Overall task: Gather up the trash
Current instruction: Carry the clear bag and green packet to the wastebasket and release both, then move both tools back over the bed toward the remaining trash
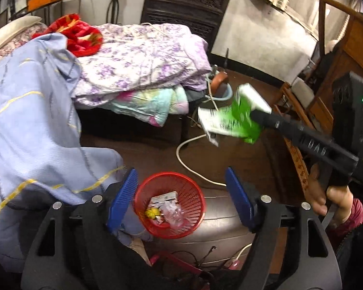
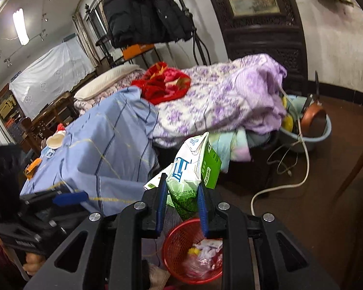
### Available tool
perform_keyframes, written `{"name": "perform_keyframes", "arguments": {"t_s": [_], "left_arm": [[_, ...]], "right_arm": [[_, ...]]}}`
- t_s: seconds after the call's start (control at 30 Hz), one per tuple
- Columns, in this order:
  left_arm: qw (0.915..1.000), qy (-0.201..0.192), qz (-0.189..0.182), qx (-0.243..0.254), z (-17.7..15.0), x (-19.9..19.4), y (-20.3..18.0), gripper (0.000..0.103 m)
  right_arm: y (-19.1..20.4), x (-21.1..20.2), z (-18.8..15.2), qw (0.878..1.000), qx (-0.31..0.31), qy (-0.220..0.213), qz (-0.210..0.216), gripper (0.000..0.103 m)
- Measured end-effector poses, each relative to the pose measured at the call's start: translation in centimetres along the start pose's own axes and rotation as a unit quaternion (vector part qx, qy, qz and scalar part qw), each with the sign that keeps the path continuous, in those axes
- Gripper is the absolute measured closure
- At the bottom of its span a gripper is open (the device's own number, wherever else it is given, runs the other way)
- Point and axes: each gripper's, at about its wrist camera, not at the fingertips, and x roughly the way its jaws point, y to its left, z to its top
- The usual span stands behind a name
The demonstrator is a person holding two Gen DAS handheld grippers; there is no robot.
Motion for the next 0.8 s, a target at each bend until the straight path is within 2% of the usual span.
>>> {"name": "perform_keyframes", "arguments": {"t_s": [0.1, 0.23, 0.27, 0.33, 0.4, 0.47, 0.57, 0.67, 0.73, 0.8], "left_arm": [[0.9995, -0.018, 0.026, -0.003, -0.3, -1.6, 0.5, 0.023], [0.9982, -0.037, 0.045, -0.017, -0.5, -3.4, 1.8, 0.022], [0.9976, -0.042, 0.050, -0.023, -0.5, -4.1, 2.3, 0.022], [0.9965, -0.050, 0.061, -0.028, -0.6, -5.0, 3.1, 0.022], [0.9950, -0.061, 0.072, -0.033, -0.8, -6.1, 3.8, 0.022], [0.9933, -0.071, 0.080, -0.042, -1.0, -7.3, 4.5, 0.020], [0.9898, -0.091, 0.091, -0.060, -1.2, -9.0, 5.9, 0.019], [0.9857, -0.107, 0.105, -0.076, -1.5, -10.7, 7.0, 0.019], [0.9829, -0.121, 0.110, -0.085, -1.8, -12.1, 7.6, 0.019], [0.9796, -0.134, 0.118, -0.092, -2.2, -13.4, 8.1, 0.018]], "right_arm": [[0.7, 1.1, -0.9, 1.000, -0.003, 0.023, 0.005, 0.080], [1.7, 3.2, -2.6, 0.998, -0.015, 0.057, 0.006, 0.079], [2.0, 4.4, -3.3, 0.997, -0.024, 0.076, 0.005, 0.079], [2.1, 6.4, -4.3, 0.992, -0.035, 0.124, -0.009, 0.062], [1.6, 7.0, -4.6, 0.989, -0.021, 0.143, -0.017, 0.061], [1.3, 5.6, -3.5, 0.993, -0.001, 0.121, -0.005, 0.061], [1.6, 2.5, -0.6, 0.998, -0.005, 0.068, -0.005, 0.060], [3.4, -0.5, 1.6, 1.000, -0.014, 0.015, 0.005, 0.051], [4.5, -1.3, 2.3, 1.000, -0.019, -0.001, 0.019, 0.042], [6.1, -1.7, 2.7, 0.999, -0.028, -0.009, 0.035, 0.041]]}}
